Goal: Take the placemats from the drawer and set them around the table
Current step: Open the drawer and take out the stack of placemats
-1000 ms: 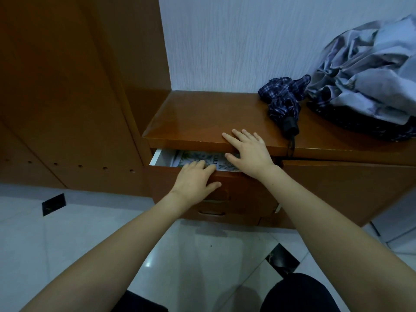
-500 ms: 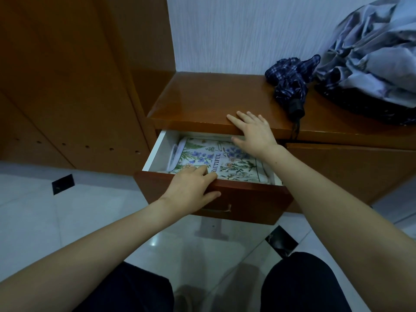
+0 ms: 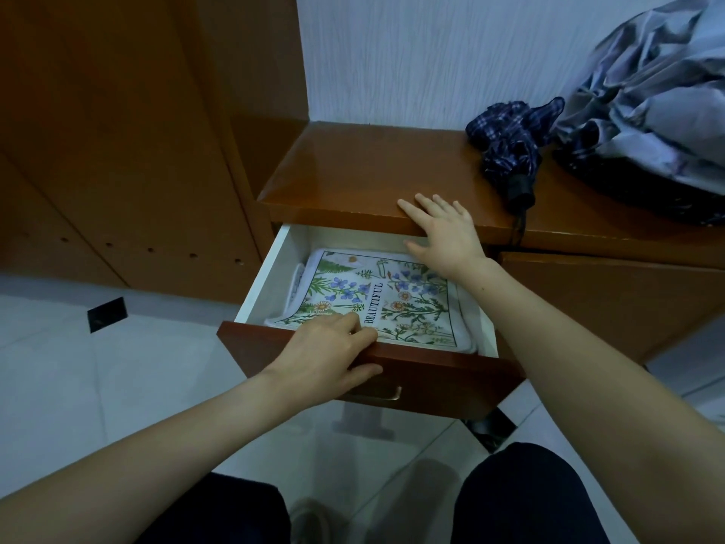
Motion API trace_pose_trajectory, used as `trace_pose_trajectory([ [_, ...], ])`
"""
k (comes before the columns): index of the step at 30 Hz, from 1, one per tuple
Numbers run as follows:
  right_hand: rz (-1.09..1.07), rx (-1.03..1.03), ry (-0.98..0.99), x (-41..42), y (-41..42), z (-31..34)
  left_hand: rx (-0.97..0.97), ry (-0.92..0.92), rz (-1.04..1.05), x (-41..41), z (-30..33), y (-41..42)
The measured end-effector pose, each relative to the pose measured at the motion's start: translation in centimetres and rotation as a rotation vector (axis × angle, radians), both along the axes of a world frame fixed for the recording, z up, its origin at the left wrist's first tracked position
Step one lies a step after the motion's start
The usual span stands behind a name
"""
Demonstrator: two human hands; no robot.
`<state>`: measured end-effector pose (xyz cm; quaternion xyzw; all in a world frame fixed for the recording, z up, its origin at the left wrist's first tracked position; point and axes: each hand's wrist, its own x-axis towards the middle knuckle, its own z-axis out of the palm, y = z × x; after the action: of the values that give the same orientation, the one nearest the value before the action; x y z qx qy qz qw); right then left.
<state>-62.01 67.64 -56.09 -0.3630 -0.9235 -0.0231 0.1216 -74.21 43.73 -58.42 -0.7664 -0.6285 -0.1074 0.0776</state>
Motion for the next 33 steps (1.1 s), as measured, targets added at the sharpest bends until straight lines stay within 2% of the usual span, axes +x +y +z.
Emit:
trace_pose_trajectory([
  [23, 0.002, -0.042, 0.009, 0.0, -0.3, 0.3, -0.002, -0.057, -0.089, 1.3, -0.4, -4.8],
  [33, -0.001, -0.037, -0.014, 0.0, -0.4, 0.1, -0.126, -0.111, -0.120, 0.5, 0.2, -4.3],
])
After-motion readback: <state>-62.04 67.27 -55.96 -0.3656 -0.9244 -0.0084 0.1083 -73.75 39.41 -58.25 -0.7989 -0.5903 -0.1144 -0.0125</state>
